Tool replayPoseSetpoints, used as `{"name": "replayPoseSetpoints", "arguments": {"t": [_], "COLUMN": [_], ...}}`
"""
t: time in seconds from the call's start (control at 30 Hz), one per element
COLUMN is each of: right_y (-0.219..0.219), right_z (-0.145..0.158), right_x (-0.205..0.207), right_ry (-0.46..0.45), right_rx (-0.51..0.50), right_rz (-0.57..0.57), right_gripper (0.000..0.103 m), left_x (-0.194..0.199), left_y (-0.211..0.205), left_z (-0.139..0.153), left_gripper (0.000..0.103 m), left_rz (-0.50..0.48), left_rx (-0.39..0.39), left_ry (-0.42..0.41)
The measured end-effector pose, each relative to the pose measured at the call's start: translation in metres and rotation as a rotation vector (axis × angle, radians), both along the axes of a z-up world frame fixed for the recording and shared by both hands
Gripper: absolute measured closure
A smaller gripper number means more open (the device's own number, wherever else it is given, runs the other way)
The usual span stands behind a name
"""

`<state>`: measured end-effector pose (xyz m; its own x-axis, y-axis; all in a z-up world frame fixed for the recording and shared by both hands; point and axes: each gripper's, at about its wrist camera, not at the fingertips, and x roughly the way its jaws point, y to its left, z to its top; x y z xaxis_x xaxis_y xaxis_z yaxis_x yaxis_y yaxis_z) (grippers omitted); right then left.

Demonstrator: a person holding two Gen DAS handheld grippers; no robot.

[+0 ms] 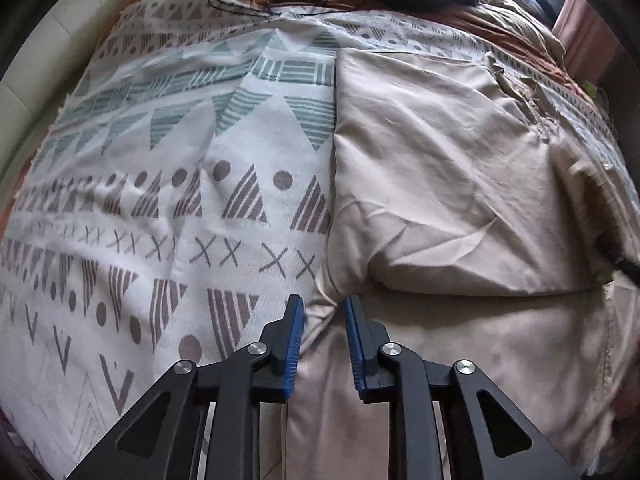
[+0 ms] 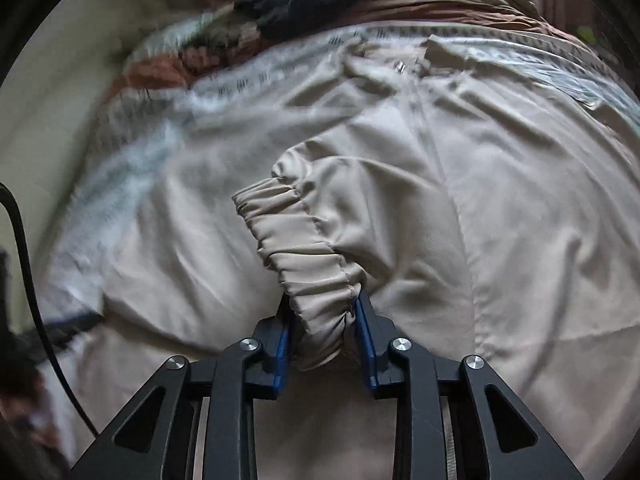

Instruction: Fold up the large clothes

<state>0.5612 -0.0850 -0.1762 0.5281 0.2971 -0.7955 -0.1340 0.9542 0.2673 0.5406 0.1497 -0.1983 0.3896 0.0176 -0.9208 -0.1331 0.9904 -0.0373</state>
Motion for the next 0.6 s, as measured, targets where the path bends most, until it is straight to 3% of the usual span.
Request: {"name": "replayPoseSetpoints", "arguments": {"t": [0.17,0.33,0.4,0.43,0.47,0.6], "right_y": [-0.043,-0.093,-0.118,-0.133,-0.142,-0.175], "right_z": [0.028,0.035,0.032,0.029,0.027,0.018], "right_x": [0.005,0.008,0.010,0.008,0.007,-0.002], "right_ry": [-0.082,-0.090,-0.059,-0.035,-0.024,0.030], "right_rx": [0.071,0.113,0.116,0.117,0.127,0.259], "right_rz": [-0.066,-0.173,-0.277,-0.340,-0.375,-0.453], "right_gripper": [0.080,0.080,0.068,0.055,0.048,0.046], "left_x": [0.004,0.010,0.011,0.011,0.012,0.012], "left_y": [-0.007,-0.011,-0.011,-0.010,-0.010,-0.009], "left_z": [-0.004,-0.009,-0.009,-0.009,-0.008,-0.008], "left_gripper": [0.087,0.088,0.088,0.088,0.088,0.088], "left_rz": [0.000,0.011,0.022,0.028,0.032,0.040], "left_rx": [0.048,0.078,0.078,0.076,0.075,0.076], "left_ry": [0.001,0.012,0.015,0.015,0.016,0.018]}}
